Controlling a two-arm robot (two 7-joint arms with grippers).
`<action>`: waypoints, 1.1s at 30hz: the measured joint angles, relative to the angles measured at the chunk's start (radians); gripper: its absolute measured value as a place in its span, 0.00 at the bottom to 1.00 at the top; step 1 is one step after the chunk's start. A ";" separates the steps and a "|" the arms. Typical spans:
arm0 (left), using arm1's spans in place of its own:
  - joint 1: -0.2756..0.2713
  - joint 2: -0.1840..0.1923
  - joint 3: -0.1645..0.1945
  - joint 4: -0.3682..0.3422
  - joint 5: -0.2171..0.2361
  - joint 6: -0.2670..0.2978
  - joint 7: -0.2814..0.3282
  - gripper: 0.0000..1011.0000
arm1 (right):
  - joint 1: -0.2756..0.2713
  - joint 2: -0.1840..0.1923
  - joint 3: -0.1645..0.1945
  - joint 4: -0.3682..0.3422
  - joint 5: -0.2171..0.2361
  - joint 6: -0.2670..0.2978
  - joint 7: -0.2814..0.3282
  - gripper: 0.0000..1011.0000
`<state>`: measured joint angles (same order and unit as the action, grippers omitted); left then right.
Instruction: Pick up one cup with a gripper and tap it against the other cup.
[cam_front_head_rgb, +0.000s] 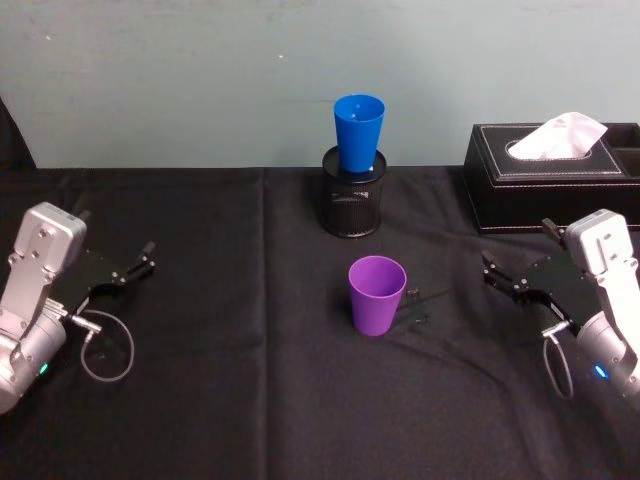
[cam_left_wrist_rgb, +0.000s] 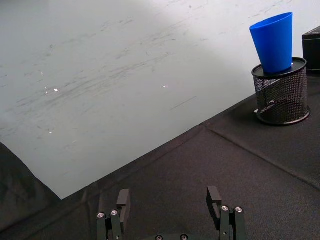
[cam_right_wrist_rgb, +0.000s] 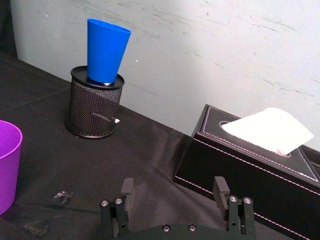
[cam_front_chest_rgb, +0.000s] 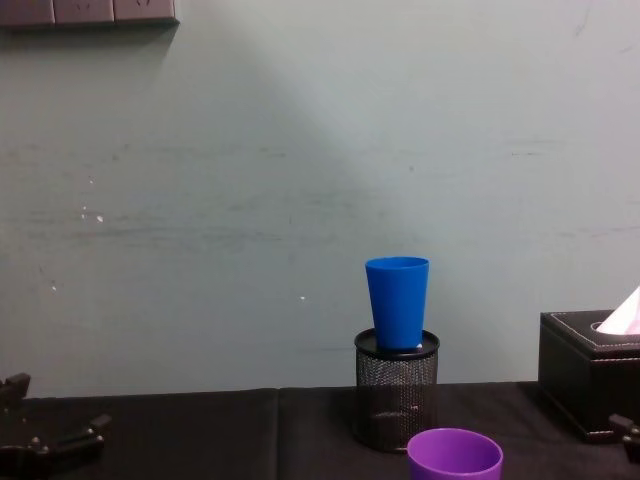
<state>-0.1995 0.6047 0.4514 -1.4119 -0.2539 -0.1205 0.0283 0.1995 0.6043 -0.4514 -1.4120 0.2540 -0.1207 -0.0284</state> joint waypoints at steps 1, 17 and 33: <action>0.000 0.000 0.000 0.000 0.000 0.000 0.000 0.99 | 0.000 0.000 0.000 0.000 0.000 0.000 0.000 0.99; 0.000 0.000 0.000 0.000 0.000 0.000 0.000 0.99 | 0.000 0.000 0.000 0.000 0.000 0.000 0.000 0.99; 0.000 0.000 0.000 0.000 0.000 0.000 0.000 0.99 | 0.000 0.000 0.000 0.000 0.000 0.000 0.000 0.99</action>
<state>-0.1996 0.6047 0.4514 -1.4120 -0.2539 -0.1206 0.0283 0.1995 0.6047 -0.4514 -1.4120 0.2539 -0.1206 -0.0283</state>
